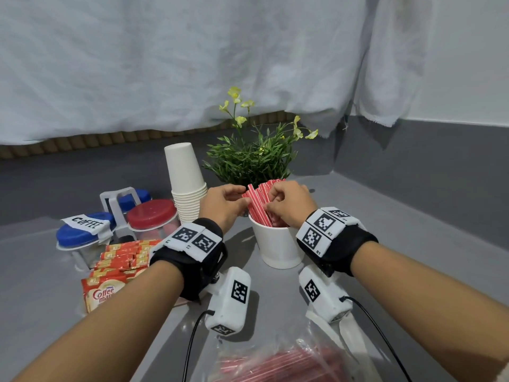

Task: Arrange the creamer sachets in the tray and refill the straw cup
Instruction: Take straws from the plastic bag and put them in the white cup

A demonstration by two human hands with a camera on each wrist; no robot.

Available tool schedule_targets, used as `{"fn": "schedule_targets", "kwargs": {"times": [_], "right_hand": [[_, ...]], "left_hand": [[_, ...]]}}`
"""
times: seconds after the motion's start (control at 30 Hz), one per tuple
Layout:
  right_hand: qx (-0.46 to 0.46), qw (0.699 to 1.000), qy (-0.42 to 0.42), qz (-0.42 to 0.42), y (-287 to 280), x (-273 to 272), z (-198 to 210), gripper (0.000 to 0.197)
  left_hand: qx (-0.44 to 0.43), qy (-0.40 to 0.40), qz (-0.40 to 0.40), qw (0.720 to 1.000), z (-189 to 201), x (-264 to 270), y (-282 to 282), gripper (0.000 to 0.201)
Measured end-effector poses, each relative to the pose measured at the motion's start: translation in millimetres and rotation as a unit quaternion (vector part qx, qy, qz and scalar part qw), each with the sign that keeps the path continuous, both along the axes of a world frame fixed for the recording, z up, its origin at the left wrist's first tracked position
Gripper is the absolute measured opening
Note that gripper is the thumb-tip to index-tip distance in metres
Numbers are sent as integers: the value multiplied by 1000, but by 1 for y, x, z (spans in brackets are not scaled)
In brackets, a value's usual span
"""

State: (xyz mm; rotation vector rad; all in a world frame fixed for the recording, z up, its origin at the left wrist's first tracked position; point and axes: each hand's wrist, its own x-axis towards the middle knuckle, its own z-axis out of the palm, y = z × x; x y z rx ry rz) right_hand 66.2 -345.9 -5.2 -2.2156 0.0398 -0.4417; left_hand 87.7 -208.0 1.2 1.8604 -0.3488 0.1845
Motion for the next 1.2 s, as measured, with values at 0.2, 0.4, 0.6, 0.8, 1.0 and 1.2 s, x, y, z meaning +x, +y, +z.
{"fn": "schedule_targets", "kwargs": {"times": [0.2,0.4,0.6,0.8,1.0,1.2], "right_hand": [[51,997,-50,-14,-2,-7,1,6],[-49,996,-58,-42,0,-11,2,38],[-114,993,-31,4,0,-14,4,42],[-84,995,-40,-26,1,-13,3,54],[-109,993,6,-33,2,-14,8,56],[-81,996,32,-4,-1,-17,10,52]], "left_hand": [[124,-55,2,991,3,1,-3,58],[236,-105,35,965,-1,-1,-6,34],[223,-136,54,964,6,-5,-6,40],[337,-144,7,931,-3,-12,-11,48],[392,-174,-29,903,-5,-10,-1,63],[443,-174,-23,879,-3,-11,0,54]]}}
